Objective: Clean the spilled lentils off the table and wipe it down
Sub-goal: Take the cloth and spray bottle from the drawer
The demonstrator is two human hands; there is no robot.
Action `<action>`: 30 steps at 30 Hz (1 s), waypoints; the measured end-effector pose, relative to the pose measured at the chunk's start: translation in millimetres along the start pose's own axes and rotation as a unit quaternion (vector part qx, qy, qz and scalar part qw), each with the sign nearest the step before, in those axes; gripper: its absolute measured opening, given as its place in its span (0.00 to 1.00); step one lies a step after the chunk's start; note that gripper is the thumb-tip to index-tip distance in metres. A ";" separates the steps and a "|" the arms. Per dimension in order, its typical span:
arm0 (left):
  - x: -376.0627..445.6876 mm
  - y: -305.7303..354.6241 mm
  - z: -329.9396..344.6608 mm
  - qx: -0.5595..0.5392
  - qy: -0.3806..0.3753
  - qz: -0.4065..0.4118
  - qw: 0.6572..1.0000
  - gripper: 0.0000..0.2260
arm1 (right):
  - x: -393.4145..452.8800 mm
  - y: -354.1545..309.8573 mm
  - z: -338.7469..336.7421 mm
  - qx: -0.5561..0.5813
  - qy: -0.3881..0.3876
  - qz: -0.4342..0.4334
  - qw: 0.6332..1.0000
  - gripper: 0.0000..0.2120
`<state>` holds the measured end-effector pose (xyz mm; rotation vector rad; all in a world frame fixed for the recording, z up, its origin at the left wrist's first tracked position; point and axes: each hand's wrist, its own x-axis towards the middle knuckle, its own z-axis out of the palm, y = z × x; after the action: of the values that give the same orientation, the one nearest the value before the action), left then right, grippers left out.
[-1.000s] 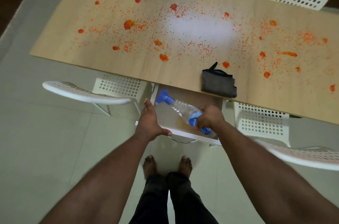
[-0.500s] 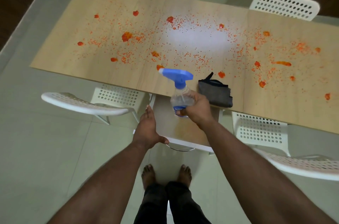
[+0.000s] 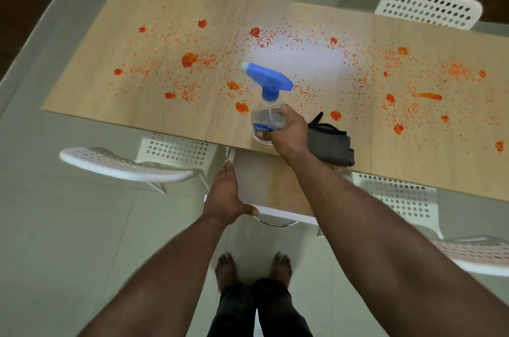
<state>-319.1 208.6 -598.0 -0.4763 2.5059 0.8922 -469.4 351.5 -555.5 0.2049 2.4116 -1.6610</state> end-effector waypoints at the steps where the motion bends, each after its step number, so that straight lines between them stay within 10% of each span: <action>1: 1.5 -0.4 -0.1 0.003 0.000 0.000 1.000 0.74 | 1.2 0.0 0.7 -0.001 -0.001 -0.002 1.000 0.29; 12: 8.5 -0.3 3.2 0.108 0.063 0.003 0.992 0.65 | -38.5 19.0 -12.8 -0.075 0.056 0.023 0.995 0.36; 20: 17.1 27.1 10.3 0.225 0.146 -0.027 0.963 0.34 | -92.7 77.9 -40.5 -0.154 0.099 0.124 0.975 0.10; 25: 44.5 38.6 23.3 -0.187 0.136 -0.183 0.955 0.24 | -85.2 85.5 -53.7 -0.098 0.136 0.217 0.962 0.04; 30: 72.7 54.5 14.8 -0.622 0.089 -0.236 0.741 0.09 | -63.8 96.8 -68.3 0.271 0.216 0.357 0.867 0.14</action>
<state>-401.0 245.9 -617.4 -1.5389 1.3672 2.2379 -391.5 450.0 -603.8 1.4878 1.6418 -1.9515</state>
